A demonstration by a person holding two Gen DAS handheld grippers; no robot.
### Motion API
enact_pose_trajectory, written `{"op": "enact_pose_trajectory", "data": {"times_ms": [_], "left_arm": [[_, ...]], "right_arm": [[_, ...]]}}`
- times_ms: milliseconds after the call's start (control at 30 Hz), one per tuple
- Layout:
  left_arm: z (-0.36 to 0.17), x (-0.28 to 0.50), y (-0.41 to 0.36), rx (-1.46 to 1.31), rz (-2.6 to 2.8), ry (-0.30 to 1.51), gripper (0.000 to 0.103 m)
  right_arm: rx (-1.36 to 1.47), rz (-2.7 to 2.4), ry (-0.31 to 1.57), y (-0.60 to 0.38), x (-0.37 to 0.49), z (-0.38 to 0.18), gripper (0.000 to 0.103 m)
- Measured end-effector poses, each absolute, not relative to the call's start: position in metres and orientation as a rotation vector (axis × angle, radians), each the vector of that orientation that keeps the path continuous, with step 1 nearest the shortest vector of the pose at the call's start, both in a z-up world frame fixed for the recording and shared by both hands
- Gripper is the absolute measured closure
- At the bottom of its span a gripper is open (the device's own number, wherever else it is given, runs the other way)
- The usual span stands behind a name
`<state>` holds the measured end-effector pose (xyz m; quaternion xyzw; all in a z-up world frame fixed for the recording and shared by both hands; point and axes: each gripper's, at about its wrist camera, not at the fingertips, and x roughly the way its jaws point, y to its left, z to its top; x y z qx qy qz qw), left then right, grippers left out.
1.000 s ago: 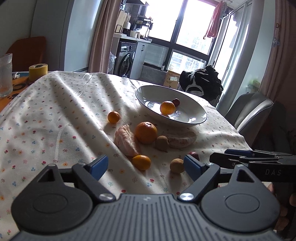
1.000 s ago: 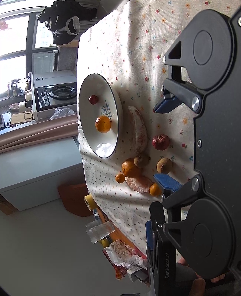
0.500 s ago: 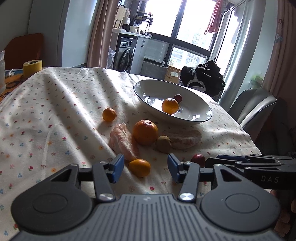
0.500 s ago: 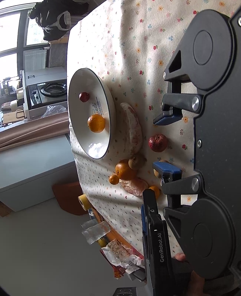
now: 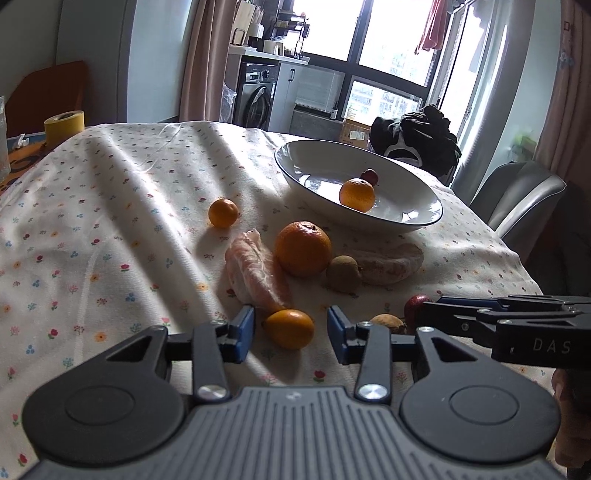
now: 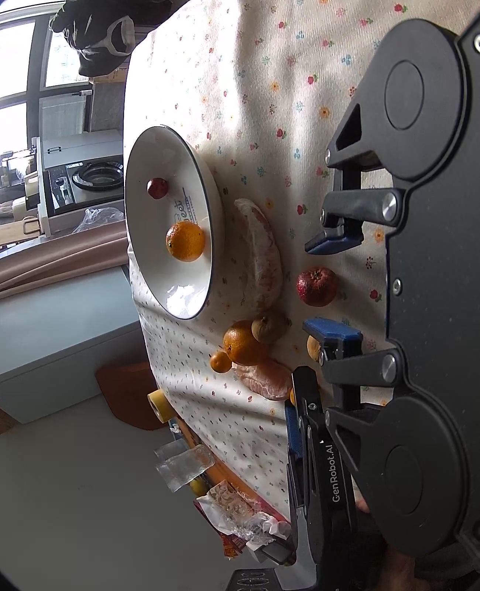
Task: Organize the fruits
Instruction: 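Grasp a dark red plum with the right tool while the left grasps a kumquat, then carry both fruits to the white bowl and open both tools to drop them in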
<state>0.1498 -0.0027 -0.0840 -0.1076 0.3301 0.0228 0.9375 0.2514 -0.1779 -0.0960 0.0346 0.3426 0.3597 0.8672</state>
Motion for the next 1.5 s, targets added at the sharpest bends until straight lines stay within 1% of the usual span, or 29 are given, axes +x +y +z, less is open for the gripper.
{"op": "enact_pose_trajectory", "data": {"times_ms": [33, 67, 133, 200, 567, 1500], "left_arm": [[-0.084, 0.150, -0.002, -0.222, 0.051, 0.675, 0.065], [-0.084, 0.150, -0.001, -0.224, 0.057, 0.677, 0.073], [-0.083, 0.149, 0.002, -0.244, 0.047, 0.680, 0.075], [-0.082, 0.147, 0.002, -0.249, 0.044, 0.679, 0.075], [-0.069, 0.138, -0.002, -0.242, 0.035, 0.638, 0.075], [-0.029, 0.163, -0.016, -0.239, 0.030, 0.538, 0.075]], "right_arm": [[0.071, 0.754, 0.718, -0.177, 0.252, -0.097, 0.066], [0.069, 0.753, 0.719, -0.176, 0.253, -0.098, 0.066], [0.066, 0.754, 0.726, -0.174, 0.254, -0.100, 0.070], [0.041, 0.746, 0.721, -0.172, 0.253, -0.101, 0.081], [0.024, 0.762, 0.698, -0.170, 0.247, -0.090, 0.082], [0.083, 0.722, 0.579, -0.193, 0.269, -0.056, 0.082]]}}
